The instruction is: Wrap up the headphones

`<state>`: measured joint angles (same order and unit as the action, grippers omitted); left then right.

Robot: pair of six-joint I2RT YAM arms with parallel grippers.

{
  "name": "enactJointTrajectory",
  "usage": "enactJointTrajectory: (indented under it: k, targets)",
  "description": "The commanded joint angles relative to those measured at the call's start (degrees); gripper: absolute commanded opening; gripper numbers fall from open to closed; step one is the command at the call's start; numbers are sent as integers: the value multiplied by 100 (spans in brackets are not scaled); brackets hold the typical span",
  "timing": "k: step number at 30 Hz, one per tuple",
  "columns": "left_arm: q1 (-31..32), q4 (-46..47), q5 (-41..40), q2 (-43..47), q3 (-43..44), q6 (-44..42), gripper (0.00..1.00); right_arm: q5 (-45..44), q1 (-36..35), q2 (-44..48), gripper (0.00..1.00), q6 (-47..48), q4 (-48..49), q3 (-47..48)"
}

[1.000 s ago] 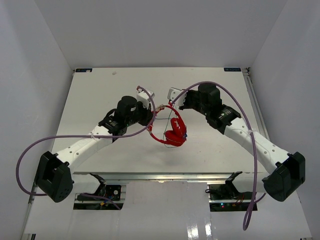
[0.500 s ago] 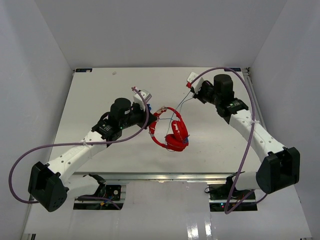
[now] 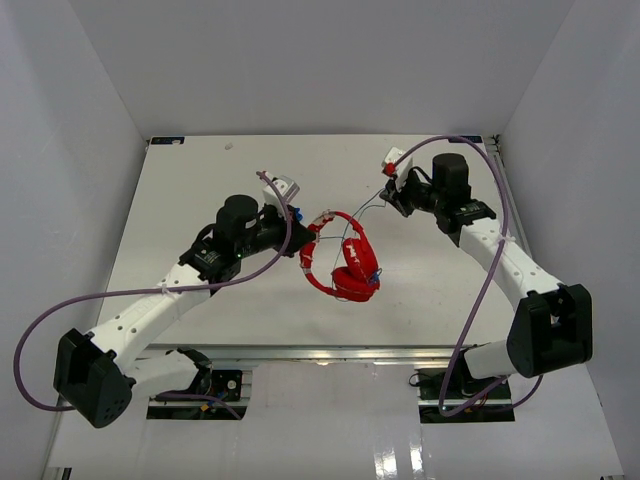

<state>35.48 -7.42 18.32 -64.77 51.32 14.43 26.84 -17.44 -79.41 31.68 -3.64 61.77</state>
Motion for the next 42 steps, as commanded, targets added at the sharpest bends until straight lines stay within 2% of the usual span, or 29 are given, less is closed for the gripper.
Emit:
enactJointTrajectory:
  k: [1, 3, 9, 13, 14, 15, 17, 21, 24, 25, 27, 29, 30, 32, 34, 36, 39, 42]
  targets:
    - [11, 250, 41, 246, 564, 717, 0, 1561, 153, 4, 8, -461, 531, -306]
    - [11, 162, -99, 193, 816, 892, 0, 2268, 162, 74, 9, -826, 854, -524]
    - [11, -170, 3, -91, 1668, 1318, 0, 3255, 154, 63, 18, -2400, 3238, -1290]
    - [20, -533, 148, -348, 2238, 1395, 0, 3299, 75, -383, 39, -3552, 4657, -1198]
    - [20, -656, 172, -385, 2398, 1396, 0, 3272, 39, -457, 44, -3684, 4765, -1139]
    - [20, -741, 173, -437, 2425, 1397, 0, 3250, 31, -567, 46, -3706, 4909, -1061]
    - [20, -971, 175, -537, 2761, 1422, 0, 3264, -70, -832, 61, -4013, 5469, -931]
    - [29, -1200, 80, -619, 3012, 1393, 0, 3468, -129, -1020, 76, -4215, 5958, -922]
    - [20, -1320, 25, -658, 3157, 1370, 0, 3825, -120, -842, 83, -3476, 5464, -1122]
    - [25, -1346, 17, -670, 3203, 1364, 0, 3660, -125, -682, 84, -3158, 5164, -1153]
    - [20, -1384, -3, -693, 3276, 1344, 0, 2772, -169, -412, 85, -1556, 3940, -1126]
    - [28, -1385, -19, -710, 3311, 1343, 0, 889, -314, -234, 86, -1314, 3256, -1076]
    - [25, -1385, -11, -716, 3317, 1350, 0, 323, -329, -196, 88, -1401, 3204, -1084]
    - [20, -1392, 5, -721, 3330, 1360, 0, -545, -330, -163, 92, -1559, 3221, -1105]
    - [27, -1394, -2, -714, 3332, 1375, 0, -925, -279, -104, 93, -1741, 3133, -1113]
    - [26, -1394, -38, -672, 3314, 1361, 0, -698, -232, -66, 94, -1676, 2943, -1065]
    - [22, -1416, -98, -590, 3290, 1317, 0, 564, -12, -38, 96, -1155, 2366, -1008]
    - [25, -1454, -132, -538, 3277, 1288, 0, 1384, 211, -5, 96, -470, 2026, -1093]
